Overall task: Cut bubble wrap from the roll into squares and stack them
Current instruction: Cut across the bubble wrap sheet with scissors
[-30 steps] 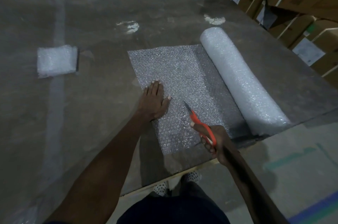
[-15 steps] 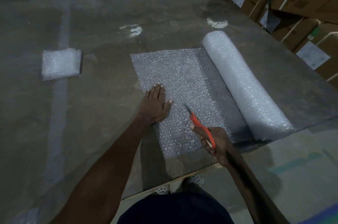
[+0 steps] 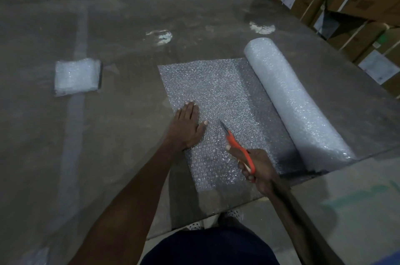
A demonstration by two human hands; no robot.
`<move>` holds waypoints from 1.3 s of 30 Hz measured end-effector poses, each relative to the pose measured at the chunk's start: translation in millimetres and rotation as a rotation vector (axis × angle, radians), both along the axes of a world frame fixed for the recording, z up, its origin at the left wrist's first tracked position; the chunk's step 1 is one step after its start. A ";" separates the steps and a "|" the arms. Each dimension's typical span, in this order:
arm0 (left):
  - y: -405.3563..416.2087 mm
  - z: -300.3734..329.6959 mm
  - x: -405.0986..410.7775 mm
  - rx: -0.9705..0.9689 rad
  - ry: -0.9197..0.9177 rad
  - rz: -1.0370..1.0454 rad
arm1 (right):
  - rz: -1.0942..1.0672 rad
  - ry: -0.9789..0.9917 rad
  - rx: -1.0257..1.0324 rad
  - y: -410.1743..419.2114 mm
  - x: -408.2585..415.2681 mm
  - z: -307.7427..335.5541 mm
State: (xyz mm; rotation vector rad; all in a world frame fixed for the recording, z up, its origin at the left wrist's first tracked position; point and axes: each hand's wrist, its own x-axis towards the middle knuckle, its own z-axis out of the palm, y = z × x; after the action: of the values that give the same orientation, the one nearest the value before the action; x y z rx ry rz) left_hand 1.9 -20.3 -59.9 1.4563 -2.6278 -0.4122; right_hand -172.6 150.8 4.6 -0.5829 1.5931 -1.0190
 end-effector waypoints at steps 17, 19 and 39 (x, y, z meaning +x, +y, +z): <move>-2.3 -3.3 -0.4 -0.019 0.006 0.001 | -0.013 -0.038 0.006 -19.0 0.0 -3.8; -2.4 -3.5 -0.4 -0.020 0.002 -0.001 | -0.020 -0.035 0.008 -23.2 0.9 -2.3; -30.4 -0.1 -2.1 0.000 -0.036 0.026 | -0.006 -0.030 0.012 -48.3 0.5 1.1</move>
State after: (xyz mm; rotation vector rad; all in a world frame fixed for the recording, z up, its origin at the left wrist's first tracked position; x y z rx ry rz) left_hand -0.2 -50.7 -60.1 1.5097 -2.6333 -0.3879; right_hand -172.1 102.5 5.8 -0.5526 1.5741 -1.0178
